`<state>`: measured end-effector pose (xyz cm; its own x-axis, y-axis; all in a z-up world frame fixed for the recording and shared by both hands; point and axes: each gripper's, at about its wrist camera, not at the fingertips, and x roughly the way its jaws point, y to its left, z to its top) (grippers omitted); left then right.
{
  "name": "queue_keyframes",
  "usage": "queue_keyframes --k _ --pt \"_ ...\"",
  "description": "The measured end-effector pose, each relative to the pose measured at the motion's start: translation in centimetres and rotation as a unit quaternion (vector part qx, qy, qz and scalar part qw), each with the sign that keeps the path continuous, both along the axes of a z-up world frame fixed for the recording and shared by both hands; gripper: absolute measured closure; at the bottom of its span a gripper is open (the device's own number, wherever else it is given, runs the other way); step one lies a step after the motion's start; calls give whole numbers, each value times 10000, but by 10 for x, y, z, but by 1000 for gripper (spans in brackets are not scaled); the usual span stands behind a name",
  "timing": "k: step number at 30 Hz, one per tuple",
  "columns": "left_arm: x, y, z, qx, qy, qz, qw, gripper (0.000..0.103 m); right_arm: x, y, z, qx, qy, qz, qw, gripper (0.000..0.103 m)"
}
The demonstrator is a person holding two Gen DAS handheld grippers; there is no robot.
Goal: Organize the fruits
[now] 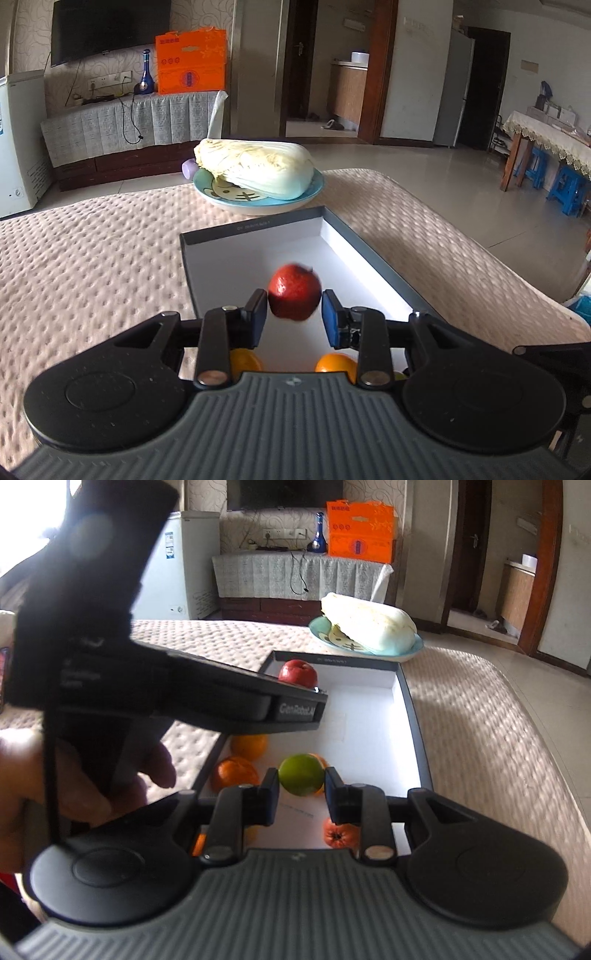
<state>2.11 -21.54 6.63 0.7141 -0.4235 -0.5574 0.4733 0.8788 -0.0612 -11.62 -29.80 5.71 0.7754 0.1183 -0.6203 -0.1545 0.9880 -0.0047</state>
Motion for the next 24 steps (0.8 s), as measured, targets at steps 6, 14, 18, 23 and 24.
queue_keyframes --k 6,14,18,23,24 --pt "-10 1 8 32 -327 -63 9994 28 -2 -2 4 120 -108 -21 9999 50" --pt "-24 2 20 398 -562 565 9960 5 -6 -5 9 66 -131 -41 9999 50" --pt "-44 7 30 571 -1115 1015 9869 2 -13 -19 15 166 -190 -252 9994 50" --pt "-82 16 43 444 -1983 1739 9636 0 -29 -45 22 341 -213 -699 9967 50" --pt "-91 18 44 451 -2103 1901 9579 0 -32 -50 23 386 -207 -797 9959 50"
